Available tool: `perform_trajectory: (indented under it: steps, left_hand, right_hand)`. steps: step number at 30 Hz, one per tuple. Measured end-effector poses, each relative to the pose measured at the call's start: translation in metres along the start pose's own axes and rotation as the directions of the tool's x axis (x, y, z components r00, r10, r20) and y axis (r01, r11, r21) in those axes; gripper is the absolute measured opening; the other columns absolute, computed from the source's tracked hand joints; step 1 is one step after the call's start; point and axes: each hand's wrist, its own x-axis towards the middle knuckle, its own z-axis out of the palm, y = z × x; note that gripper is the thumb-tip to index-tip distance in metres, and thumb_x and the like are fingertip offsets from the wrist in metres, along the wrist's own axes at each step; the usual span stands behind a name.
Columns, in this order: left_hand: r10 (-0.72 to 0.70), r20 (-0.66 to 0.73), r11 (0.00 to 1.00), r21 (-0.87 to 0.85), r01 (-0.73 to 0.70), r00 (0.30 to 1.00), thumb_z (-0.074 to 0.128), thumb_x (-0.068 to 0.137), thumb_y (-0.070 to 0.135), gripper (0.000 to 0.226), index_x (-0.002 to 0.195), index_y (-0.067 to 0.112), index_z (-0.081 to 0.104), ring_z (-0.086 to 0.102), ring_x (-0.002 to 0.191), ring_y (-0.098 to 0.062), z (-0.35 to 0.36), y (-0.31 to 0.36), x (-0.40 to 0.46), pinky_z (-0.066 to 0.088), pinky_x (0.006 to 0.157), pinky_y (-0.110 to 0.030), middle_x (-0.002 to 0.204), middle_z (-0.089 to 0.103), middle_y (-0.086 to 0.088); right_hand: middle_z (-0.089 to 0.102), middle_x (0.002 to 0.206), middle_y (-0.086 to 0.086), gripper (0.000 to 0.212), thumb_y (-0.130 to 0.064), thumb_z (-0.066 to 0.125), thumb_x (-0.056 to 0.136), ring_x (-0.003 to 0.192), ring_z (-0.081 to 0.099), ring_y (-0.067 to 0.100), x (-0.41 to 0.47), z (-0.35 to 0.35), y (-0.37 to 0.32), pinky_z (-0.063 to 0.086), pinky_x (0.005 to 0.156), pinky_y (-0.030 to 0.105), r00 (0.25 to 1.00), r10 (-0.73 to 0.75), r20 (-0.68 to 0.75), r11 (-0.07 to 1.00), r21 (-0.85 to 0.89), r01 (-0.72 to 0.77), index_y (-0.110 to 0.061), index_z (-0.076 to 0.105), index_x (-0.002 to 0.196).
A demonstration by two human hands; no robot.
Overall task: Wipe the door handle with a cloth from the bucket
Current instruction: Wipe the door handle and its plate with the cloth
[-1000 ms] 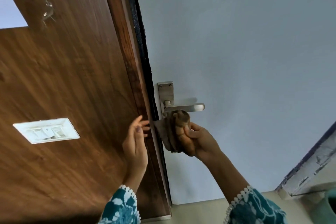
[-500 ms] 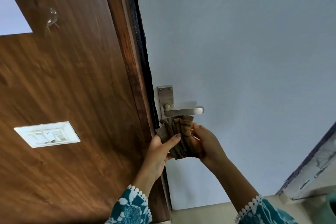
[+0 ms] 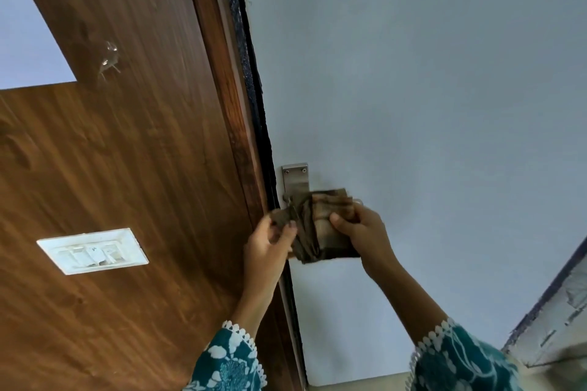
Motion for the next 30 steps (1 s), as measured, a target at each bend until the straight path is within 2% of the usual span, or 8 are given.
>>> perform_trajectory:
  steps: [2,4,8,11,14,19,26,30]
  left_hand:
    - [0.419,-0.119,0.870,0.335,-0.361,0.900,0.057,0.090,0.013,0.029,0.119,0.013,0.058,0.065,0.087,-0.008,-0.009,0.006,0.010,0.054,0.072,-0.019,0.104,0.067,0.000]
    - [0.729,-0.033,0.582,0.556,-0.593,0.684,0.051,0.090,0.007,0.028,0.116,0.001,0.060,0.059,0.084,-0.005,-0.017,0.011,0.022,0.049,0.072,-0.013,0.099,0.064,-0.003]
    - [0.886,0.100,0.275,0.673,-0.686,0.453,0.053,0.087,0.000,0.033,0.119,0.002,0.054,0.054,0.107,-0.023,-0.023,0.024,0.044,0.047,0.090,-0.037,0.113,0.062,-0.018]
    - [0.900,0.131,0.172,0.769,-0.615,0.416,0.057,0.085,0.004,0.041,0.125,0.001,0.048,0.042,0.126,-0.029,-0.026,0.032,0.066,0.035,0.105,-0.048,0.130,0.053,-0.022]
    - [0.890,0.167,0.091,0.848,-0.523,0.424,0.052,0.091,0.015,0.048,0.135,0.003,0.039,0.028,0.139,-0.030,-0.029,0.030,0.091,0.018,0.113,-0.053,0.144,0.040,-0.024]
    - [0.915,0.176,-0.012,0.911,-0.412,0.362,0.042,0.096,0.025,0.052,0.143,0.004,0.029,0.007,0.147,-0.018,-0.025,0.015,0.110,0.004,0.115,-0.051,0.149,0.026,-0.011]
    - [0.937,0.161,-0.026,0.917,-0.397,0.310,0.042,0.096,0.024,0.053,0.144,0.004,0.029,0.007,0.147,-0.018,-0.022,0.011,0.115,0.005,0.115,-0.051,0.150,0.024,-0.007]
    - [0.943,0.160,-0.032,0.917,-0.397,0.292,0.041,0.097,0.024,0.054,0.146,0.005,0.026,0.008,0.147,-0.019,-0.023,0.009,0.116,0.004,0.115,-0.051,0.149,0.028,-0.008]
  right_hand:
    - [0.067,0.100,0.002,0.024,-0.016,0.063,0.084,0.095,0.062,0.020,0.018,0.002,-0.016,0.054,0.081,0.039,0.996,-0.074,-0.040,0.996,-0.047,0.072,-0.014,0.061,0.107]
    - [0.065,0.100,0.003,0.028,-0.017,0.060,0.085,0.093,0.060,0.020,0.039,0.010,-0.021,0.051,0.080,0.036,0.988,-0.150,-0.044,0.960,-0.243,0.135,-0.013,0.054,0.112]
    - [0.058,0.112,0.013,0.033,-0.022,0.054,0.085,0.101,0.051,0.032,0.057,0.033,-0.005,0.037,0.082,0.042,0.918,-0.386,-0.096,0.634,-0.750,0.188,-0.007,0.051,0.114]
    - [0.052,0.119,0.015,0.045,-0.022,0.065,0.077,0.106,0.044,0.029,0.054,0.036,-0.001,0.035,0.084,0.043,0.772,-0.620,-0.138,0.528,-0.801,0.281,-0.012,0.050,0.119]
    - [0.058,0.115,0.010,0.037,-0.025,0.068,0.078,0.110,0.043,0.024,0.051,0.033,0.008,0.038,0.090,0.040,0.675,-0.730,0.107,0.298,-0.838,0.456,-0.015,0.059,0.112]
    - [0.063,0.120,0.012,0.041,-0.038,0.047,0.092,0.119,0.051,0.032,0.042,0.035,0.023,0.045,0.095,0.042,0.661,-0.695,0.281,0.197,-0.811,0.551,-0.008,0.062,0.116]
    - [0.059,0.129,0.009,0.052,-0.046,0.045,0.093,0.121,0.051,0.034,0.044,0.056,0.036,0.037,0.099,0.046,0.703,-0.601,0.380,0.014,-0.874,0.485,-0.012,0.051,0.131]
    - [0.060,0.128,0.006,0.045,-0.039,0.043,0.095,0.119,0.053,0.030,0.051,0.049,0.043,0.038,0.095,0.043,0.627,-0.646,0.436,-0.066,-0.850,0.523,-0.013,0.052,0.130]
